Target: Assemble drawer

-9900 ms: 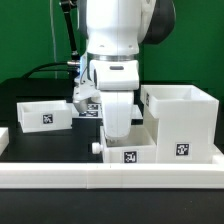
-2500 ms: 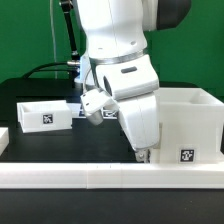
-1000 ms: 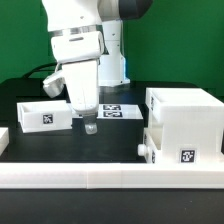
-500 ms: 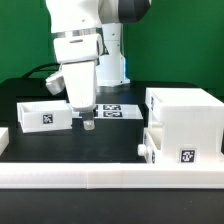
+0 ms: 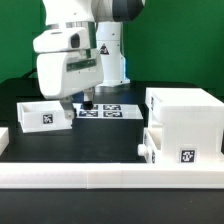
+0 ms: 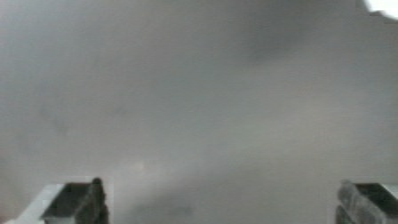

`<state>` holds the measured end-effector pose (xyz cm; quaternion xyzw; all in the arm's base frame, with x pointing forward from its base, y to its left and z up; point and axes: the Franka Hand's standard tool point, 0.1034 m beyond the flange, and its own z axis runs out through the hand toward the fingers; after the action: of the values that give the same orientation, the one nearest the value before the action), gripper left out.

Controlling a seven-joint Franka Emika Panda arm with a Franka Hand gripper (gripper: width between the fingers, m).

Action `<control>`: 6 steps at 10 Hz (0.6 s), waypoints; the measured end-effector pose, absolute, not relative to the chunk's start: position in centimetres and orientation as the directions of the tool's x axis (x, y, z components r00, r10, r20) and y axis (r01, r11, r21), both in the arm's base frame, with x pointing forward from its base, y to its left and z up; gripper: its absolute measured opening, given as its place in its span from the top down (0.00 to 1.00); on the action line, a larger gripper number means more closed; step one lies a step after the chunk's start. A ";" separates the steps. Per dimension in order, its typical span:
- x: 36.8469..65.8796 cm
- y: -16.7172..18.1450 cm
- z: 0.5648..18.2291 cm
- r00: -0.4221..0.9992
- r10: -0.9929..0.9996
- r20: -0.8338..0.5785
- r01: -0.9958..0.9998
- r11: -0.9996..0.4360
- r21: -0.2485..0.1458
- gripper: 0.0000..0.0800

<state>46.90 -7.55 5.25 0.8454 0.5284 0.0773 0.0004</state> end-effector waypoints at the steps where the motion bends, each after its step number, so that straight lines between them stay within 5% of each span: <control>1: 45.8 -8.1 5.3 0.483 0.866 0.127 0.865 -0.495 0.087 0.19; 6: 44.4 -8.9 5.4 0.756 0.640 0.137 0.641 -0.766 0.041 0.19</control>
Offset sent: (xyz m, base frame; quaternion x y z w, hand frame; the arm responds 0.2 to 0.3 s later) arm 0.0000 0.0000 0.0000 0.0000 0.0000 0.1938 0.9810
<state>44.38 -8.90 5.38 0.9370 0.3419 0.0716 -0.0044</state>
